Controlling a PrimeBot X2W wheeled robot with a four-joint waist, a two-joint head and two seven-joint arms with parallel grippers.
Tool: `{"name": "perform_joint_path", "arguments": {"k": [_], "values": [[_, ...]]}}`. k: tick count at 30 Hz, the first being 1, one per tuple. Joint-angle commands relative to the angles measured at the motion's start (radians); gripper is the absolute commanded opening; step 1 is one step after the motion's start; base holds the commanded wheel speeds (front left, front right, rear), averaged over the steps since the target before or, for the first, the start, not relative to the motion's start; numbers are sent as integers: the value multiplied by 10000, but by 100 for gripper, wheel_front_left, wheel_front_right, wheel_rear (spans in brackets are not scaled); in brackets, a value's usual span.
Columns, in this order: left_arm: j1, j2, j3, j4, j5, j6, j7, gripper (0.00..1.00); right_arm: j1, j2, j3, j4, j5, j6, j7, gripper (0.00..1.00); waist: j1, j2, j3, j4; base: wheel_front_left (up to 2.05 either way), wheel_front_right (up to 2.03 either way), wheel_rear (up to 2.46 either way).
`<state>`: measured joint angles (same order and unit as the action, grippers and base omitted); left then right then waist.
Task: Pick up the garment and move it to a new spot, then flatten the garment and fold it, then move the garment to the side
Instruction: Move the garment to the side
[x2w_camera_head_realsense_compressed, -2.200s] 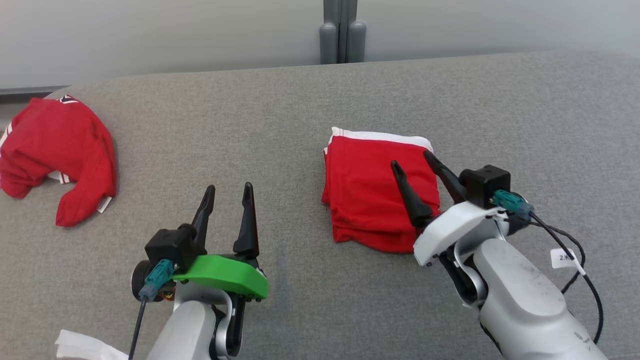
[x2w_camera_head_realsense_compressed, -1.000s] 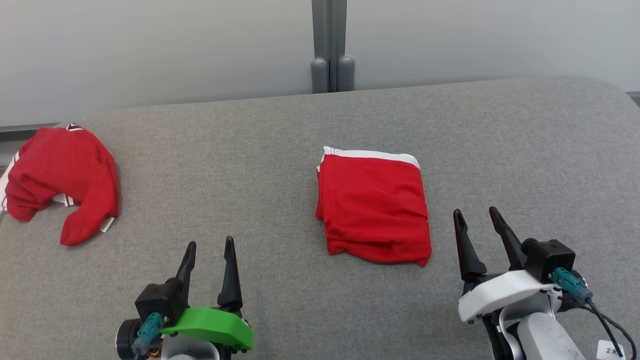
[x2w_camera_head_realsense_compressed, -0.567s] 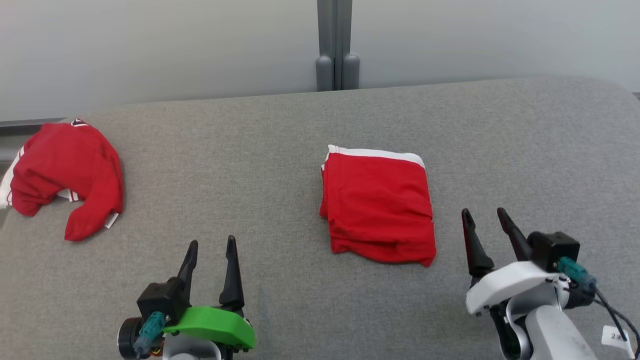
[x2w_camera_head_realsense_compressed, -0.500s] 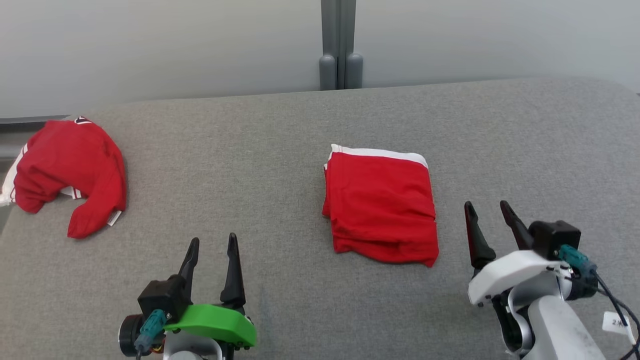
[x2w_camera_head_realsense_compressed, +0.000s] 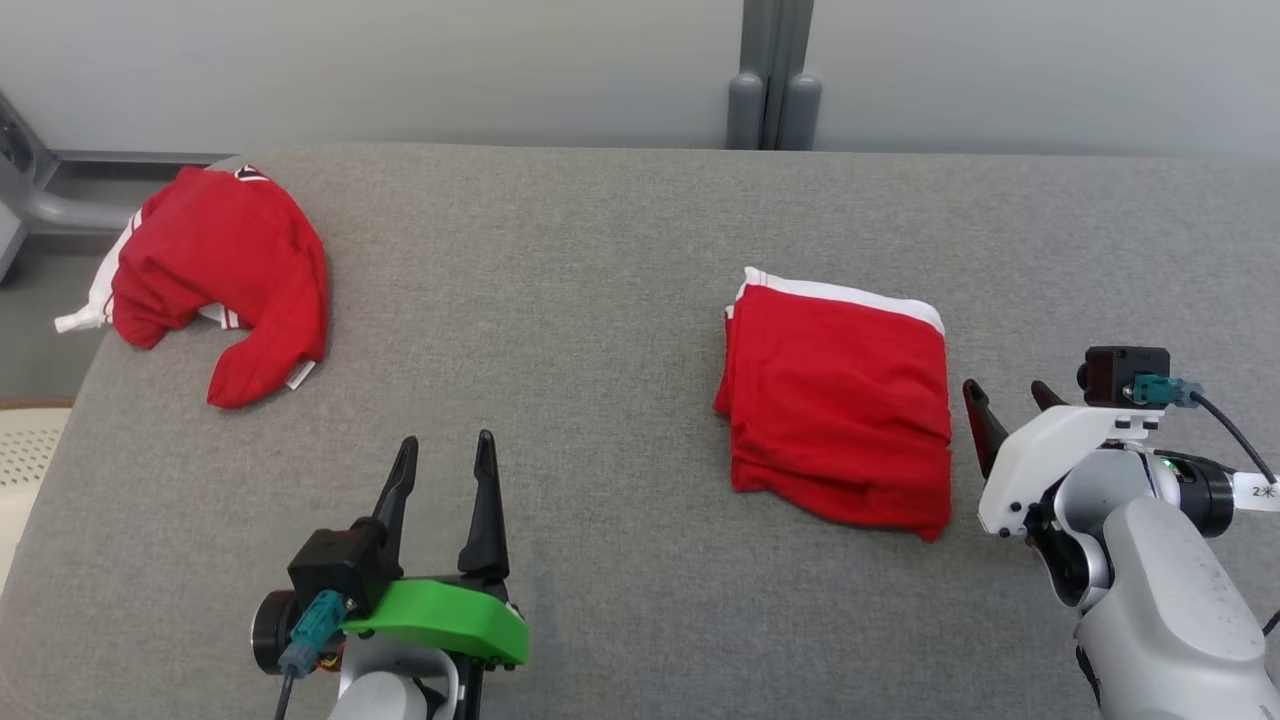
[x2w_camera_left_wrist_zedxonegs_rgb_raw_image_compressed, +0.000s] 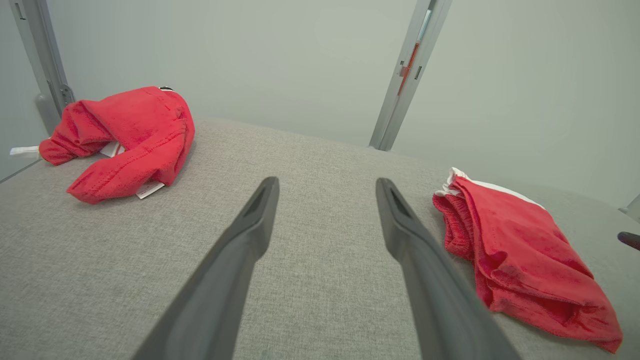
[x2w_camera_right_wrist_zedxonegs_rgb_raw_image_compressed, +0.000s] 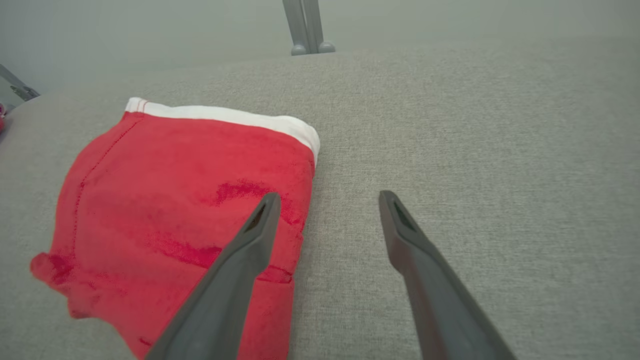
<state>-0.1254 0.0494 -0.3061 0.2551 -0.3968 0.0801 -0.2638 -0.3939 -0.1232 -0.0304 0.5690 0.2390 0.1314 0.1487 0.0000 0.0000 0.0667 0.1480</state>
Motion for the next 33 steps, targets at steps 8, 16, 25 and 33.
{"name": "perform_joint_path", "arguments": {"k": [8, 16, 25, 33], "values": [[-342, 22, -19, -171, -12, 73, -8, 100, -1101, -361, 334, 1632, 727, -13, 961, 100, 0, 0, 822, 880, 0, 0, 0], [-410, 22, 17, -243, 50, 98, -8, 100, -1652, -446, 997, 2393, 1388, -13, 1226, 20, 0, 0, 1078, 890, 0, 0, 0], [-699, 22, -76, -305, 278, 57, -9, 100, -2241, -728, 1778, 2279, 1803, -15, 337, 0, 0, 0, 1422, 193, 0, 0, 0], [-1269, 23, -253, -389, 614, -18, -8, 100, -2639, -1460, 2032, 1850, 1903, -15, -467, 0, 0, 0, 2014, -1508, 0, 0, 0]]}}
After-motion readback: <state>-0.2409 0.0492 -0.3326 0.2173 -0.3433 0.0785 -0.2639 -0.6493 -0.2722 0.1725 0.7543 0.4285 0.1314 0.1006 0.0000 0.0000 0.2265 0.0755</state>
